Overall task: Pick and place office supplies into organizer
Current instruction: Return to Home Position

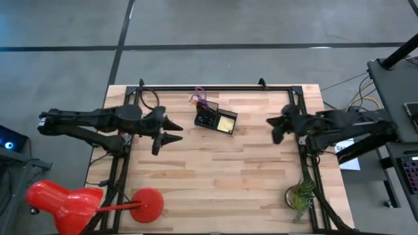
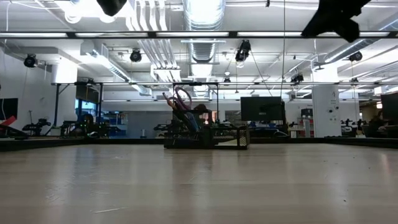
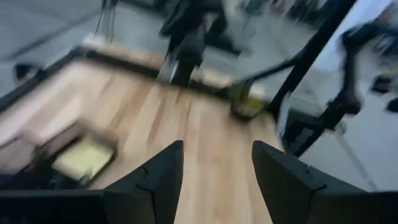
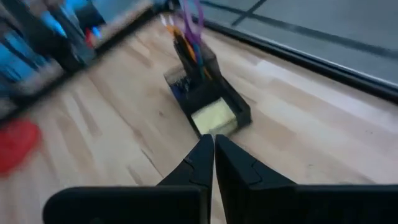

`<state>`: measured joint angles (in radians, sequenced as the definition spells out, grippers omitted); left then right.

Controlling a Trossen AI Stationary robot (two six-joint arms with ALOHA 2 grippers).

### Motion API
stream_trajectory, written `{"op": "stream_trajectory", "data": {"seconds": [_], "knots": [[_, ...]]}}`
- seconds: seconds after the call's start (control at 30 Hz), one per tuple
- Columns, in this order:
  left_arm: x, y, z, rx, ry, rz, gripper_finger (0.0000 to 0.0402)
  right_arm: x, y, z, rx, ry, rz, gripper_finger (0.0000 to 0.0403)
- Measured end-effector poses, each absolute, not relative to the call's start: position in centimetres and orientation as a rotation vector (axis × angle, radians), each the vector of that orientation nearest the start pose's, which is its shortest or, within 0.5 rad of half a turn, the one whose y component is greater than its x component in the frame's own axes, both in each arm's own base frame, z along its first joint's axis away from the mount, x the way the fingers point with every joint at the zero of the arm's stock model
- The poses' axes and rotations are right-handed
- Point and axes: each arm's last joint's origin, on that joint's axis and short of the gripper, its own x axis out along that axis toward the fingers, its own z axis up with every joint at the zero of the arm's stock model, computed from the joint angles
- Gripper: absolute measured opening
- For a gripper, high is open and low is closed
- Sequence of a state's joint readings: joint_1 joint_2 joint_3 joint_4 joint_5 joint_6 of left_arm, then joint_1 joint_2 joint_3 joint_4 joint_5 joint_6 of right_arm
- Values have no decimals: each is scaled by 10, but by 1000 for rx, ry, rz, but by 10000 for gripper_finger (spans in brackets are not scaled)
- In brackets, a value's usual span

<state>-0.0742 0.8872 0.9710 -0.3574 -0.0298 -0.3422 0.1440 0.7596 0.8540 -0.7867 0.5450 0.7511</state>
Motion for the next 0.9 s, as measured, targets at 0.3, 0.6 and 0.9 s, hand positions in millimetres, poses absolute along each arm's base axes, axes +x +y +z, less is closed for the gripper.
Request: {"op": "stream_trajectory", "data": {"seconds": [0.3,0.6,0.9], "knots": [[180,-11,328,-306,-154,-118,176,90,4,325,380,389,-309,8],[161,-10,256,-314,-412,-137,176,67,3,301,316,81,-103,8],[146,-7,225,-390,-364,-113,176,52,3,257,392,-6,-21,9]]}}
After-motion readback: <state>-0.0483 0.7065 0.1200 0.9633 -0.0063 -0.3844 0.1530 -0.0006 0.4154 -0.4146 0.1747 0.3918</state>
